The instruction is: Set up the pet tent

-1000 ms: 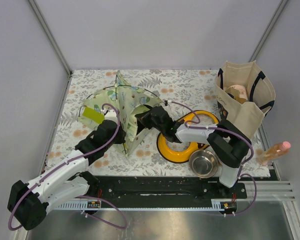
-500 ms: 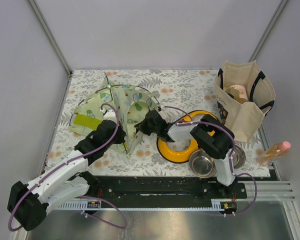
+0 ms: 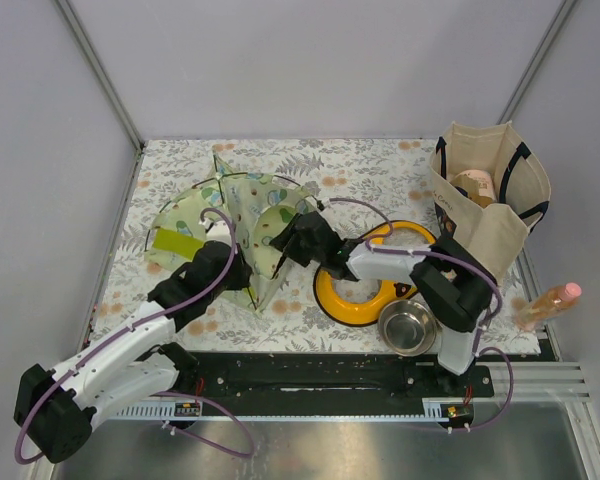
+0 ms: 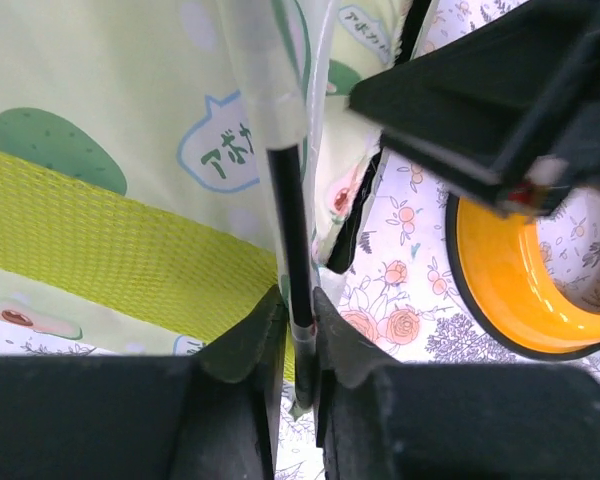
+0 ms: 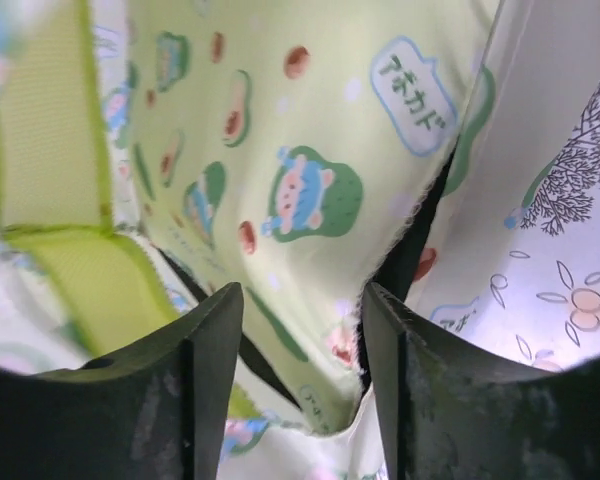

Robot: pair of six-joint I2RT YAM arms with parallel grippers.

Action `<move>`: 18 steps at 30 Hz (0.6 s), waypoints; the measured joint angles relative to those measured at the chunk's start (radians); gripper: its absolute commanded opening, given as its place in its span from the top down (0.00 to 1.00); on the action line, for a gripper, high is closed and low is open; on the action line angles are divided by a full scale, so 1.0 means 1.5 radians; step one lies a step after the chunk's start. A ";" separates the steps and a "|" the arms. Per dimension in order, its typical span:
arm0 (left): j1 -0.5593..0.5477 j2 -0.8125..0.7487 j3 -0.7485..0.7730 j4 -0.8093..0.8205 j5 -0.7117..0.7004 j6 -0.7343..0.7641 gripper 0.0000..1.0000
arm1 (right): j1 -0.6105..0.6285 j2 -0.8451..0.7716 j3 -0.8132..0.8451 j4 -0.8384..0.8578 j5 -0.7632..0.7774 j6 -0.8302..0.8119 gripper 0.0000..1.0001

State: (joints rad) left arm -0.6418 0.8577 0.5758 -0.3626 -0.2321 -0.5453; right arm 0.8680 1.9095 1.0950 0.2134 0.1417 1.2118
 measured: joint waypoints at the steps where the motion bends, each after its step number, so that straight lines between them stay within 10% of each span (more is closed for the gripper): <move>1: -0.001 0.000 0.000 -0.003 0.001 -0.002 0.73 | 0.000 -0.025 -0.007 -0.008 0.005 -0.013 0.35; 5: -0.003 0.000 0.001 -0.009 -0.001 -0.006 0.64 | 0.000 -0.128 -0.037 -0.027 0.027 -0.066 0.29; 11: -0.004 0.000 0.005 -0.027 -0.006 -0.007 0.66 | 0.001 -0.190 -0.060 -0.052 0.032 -0.160 0.64; 18: -0.004 0.004 0.018 -0.039 -0.017 -0.007 0.65 | 0.002 -0.075 0.028 -0.067 -0.014 -0.236 0.71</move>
State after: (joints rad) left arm -0.6483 0.8642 0.6033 -0.4206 -0.2573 -0.5560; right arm 0.8711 1.7966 1.1374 0.1127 0.1211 0.8574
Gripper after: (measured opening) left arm 0.315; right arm 0.305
